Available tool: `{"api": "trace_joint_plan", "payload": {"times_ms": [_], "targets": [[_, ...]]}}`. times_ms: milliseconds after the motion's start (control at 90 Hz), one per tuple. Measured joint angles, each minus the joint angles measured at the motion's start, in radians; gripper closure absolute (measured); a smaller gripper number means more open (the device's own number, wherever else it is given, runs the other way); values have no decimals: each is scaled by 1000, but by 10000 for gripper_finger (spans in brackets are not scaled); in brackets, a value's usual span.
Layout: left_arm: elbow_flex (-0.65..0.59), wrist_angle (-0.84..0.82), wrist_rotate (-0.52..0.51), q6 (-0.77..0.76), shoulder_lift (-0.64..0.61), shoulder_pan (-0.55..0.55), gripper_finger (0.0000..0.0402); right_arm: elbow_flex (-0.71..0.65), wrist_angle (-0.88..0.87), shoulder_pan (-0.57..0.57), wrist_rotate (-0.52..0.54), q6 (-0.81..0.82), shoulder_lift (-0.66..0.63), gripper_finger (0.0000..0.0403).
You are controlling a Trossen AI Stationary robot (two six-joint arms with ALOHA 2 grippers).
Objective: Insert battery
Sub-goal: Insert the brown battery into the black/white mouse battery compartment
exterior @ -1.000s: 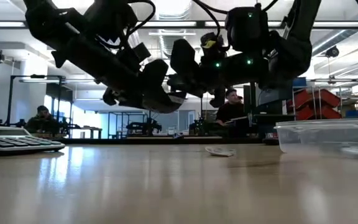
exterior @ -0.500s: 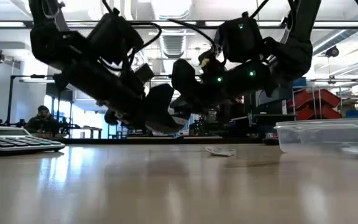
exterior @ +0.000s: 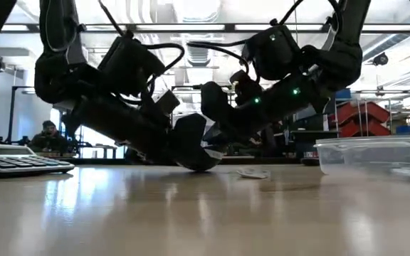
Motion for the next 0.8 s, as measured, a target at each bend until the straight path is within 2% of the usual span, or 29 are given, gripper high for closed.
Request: {"api": "trace_joint_plan", "payload": {"times_ms": [444,800], "targets": [[0,-11,4,92,-7,2,136,-2,-59,0,-63,-73,-34,294],[-2,-34,-11,134,-8,2,130,-3,-266,3,-73,-117,-126,239]]}}
